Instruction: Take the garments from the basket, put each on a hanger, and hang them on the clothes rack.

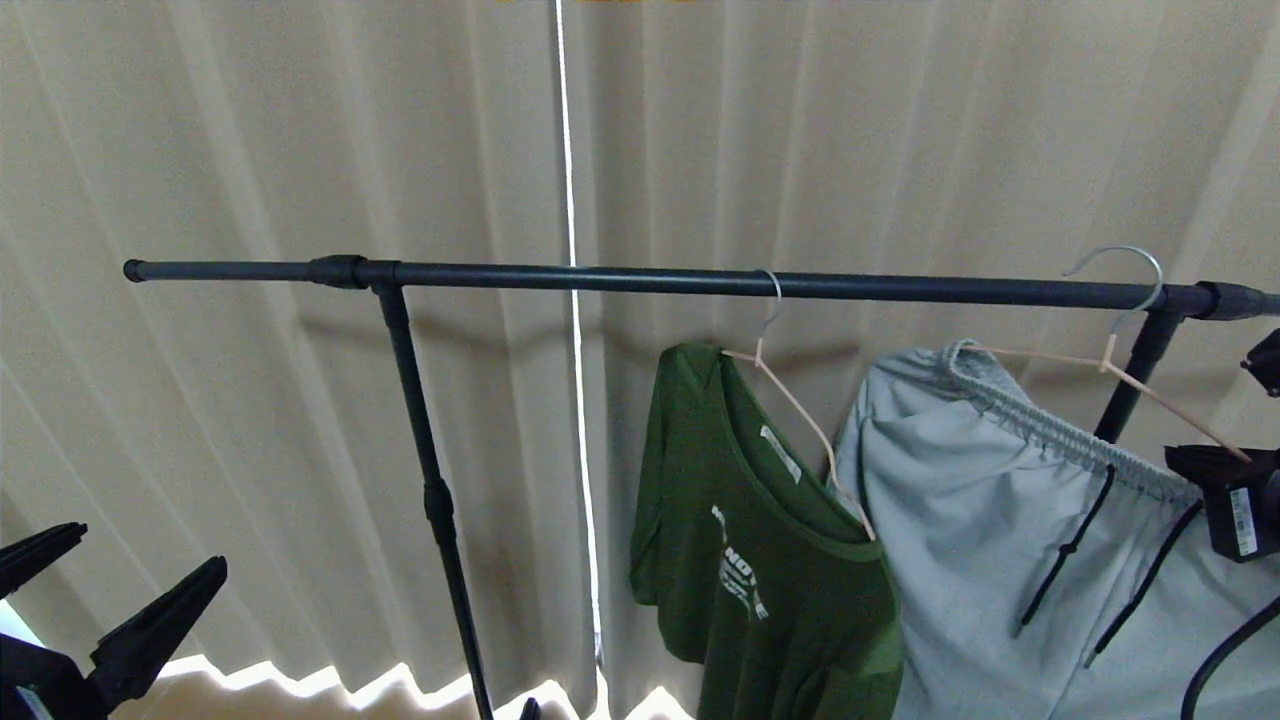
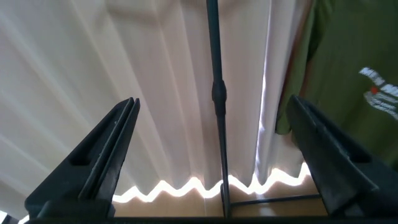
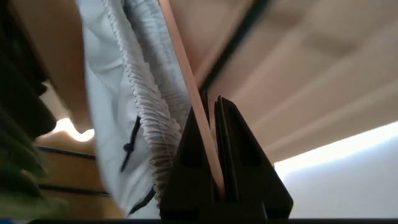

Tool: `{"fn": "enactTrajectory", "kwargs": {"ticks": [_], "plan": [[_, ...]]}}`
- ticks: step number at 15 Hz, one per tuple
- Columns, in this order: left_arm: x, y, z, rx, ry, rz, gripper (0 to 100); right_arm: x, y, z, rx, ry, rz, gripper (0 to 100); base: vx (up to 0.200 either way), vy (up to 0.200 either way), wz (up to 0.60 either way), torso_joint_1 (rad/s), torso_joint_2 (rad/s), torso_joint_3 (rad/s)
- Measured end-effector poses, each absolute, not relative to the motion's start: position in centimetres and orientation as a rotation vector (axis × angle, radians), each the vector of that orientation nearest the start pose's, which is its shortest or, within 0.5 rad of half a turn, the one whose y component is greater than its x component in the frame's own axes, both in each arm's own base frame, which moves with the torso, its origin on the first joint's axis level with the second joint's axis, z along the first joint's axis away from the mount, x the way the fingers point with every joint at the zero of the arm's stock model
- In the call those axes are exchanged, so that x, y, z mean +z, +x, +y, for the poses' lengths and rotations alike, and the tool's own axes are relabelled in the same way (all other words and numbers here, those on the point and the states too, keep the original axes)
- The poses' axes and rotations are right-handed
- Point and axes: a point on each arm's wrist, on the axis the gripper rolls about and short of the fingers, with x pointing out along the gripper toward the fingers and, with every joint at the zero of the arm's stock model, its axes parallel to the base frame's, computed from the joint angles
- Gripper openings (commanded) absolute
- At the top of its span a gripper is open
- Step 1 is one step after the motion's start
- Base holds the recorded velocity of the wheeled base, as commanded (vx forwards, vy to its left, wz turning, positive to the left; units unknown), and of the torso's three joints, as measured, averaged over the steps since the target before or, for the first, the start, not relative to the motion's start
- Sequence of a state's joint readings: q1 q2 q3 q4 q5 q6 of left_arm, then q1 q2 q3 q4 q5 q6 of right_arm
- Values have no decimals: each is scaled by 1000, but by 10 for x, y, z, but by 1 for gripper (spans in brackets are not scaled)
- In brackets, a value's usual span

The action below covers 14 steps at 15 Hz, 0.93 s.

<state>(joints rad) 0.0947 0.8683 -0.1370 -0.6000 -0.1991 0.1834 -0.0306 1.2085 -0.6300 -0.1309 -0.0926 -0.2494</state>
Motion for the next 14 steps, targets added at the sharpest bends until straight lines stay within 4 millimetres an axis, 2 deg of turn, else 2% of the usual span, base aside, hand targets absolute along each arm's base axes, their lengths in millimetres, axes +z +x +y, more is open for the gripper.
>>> {"fn": "enactTrajectory", "kwargs": {"ticks": [5, 9, 14], "plan": [[153, 86, 4, -117, 168, 121, 100, 202, 205, 0, -25, -236, 498, 0, 0, 0, 0, 0, 0, 0], [153, 85, 4, -116, 169, 122, 100, 191, 236, 2, -24, -237, 499, 0, 0, 0, 0, 0, 0, 0], [149, 84, 3, -119, 191, 133, 100, 174, 247, 4, -12, -243, 557, 0, 0, 0, 0, 0, 0, 0]]}}
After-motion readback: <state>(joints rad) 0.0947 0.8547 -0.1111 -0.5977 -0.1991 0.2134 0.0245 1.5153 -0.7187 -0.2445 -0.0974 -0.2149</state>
